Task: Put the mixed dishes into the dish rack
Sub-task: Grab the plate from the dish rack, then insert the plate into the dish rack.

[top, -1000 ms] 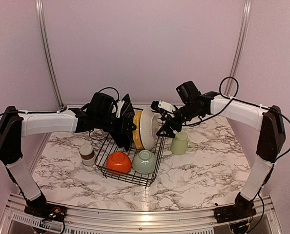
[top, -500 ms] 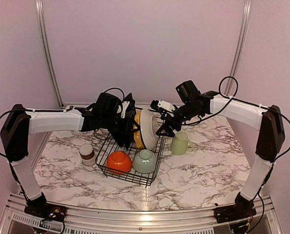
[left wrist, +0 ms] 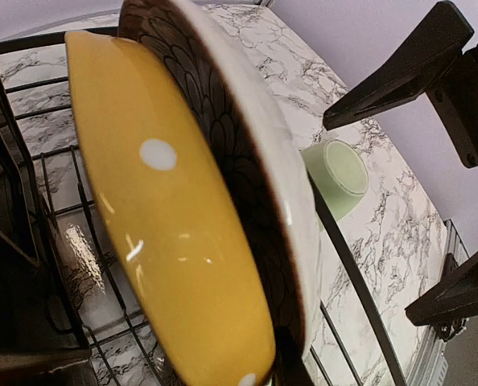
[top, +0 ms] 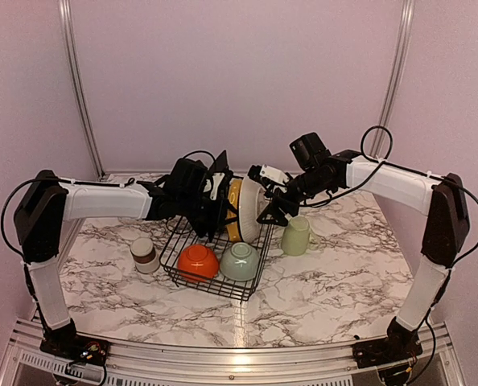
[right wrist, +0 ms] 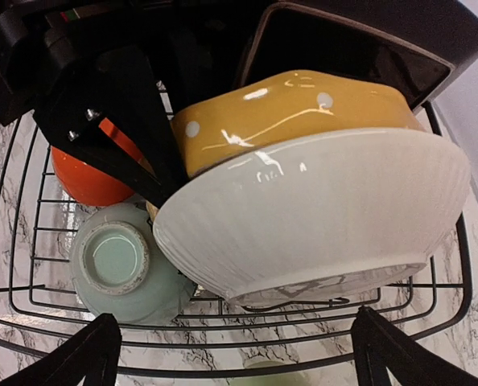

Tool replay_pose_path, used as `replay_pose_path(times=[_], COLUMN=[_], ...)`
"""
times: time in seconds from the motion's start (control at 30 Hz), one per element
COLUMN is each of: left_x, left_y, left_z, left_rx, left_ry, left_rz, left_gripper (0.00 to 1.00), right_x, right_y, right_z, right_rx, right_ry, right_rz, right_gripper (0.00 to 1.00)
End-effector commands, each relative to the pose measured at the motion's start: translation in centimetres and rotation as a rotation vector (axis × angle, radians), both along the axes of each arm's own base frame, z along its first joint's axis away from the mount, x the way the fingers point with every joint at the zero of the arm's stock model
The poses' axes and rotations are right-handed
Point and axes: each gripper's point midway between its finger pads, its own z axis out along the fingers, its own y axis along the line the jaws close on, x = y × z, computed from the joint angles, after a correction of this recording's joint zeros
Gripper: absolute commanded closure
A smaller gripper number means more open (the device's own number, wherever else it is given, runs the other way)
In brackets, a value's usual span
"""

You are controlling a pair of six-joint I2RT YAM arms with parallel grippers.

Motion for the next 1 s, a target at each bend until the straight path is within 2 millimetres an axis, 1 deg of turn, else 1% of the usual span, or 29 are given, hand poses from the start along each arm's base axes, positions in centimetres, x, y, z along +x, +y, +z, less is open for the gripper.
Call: replay_pose_path(times=[0.0,0.1,0.3,0.43,0.53,0.6,0.67,0.83,0.97], left_x=[1.6,1.3,0.6,0.6,0.8,1.1,1.6,2.7,3.2], left_y=[0.5,0.6,1.8,2.5,2.9,3.2,3.3,3.5,4.4], left_z=[2.7,6.6,12.4,14.6,15.3,15.4,15.0,13.0,13.4], left_rx=[-0.041,-0.127,-0.232,-0.257,-0.255,-0.238,-0.21,-0.149,-0.13], left_ry=[-0.077,-0.154,-0.291,-0.35,-0.388,-0.406,-0.414,-0.401,-0.434], left_rz=[0.066,0.066,0.095,0.114,0.133,0.146,0.154,0.162,0.182], left_gripper=[1.0,1.0,1.0,1.0,1.0,1.0,1.0,1.0,1.0], right_x=[-0.2,-0.2,-0.1,-0.1,-0.2,-0.3,-0.3,-0.5,-0.7], right_y=[0.1,0.1,0.1,0.1,0.0,0.0,0.0,-0.1,-0.3], right_z=[0.9,0.8,0.8,0.8,0.9,0.8,0.8,1.1,0.9], right_rx=[0.002,0.0,-0.001,-0.002,0.0,0.0,-0.001,0.001,-0.001], right_ry=[-0.012,-0.016,-0.015,-0.014,-0.015,-0.013,-0.01,-0.014,-0.015], right_rz=[-0.005,-0.007,-0.007,-0.006,-0.005,-0.003,-0.004,-0.003,-0.006], right_gripper=[0.02,0.02,0.01,0.02,0.02,0.02,0.01,0.01,0.01])
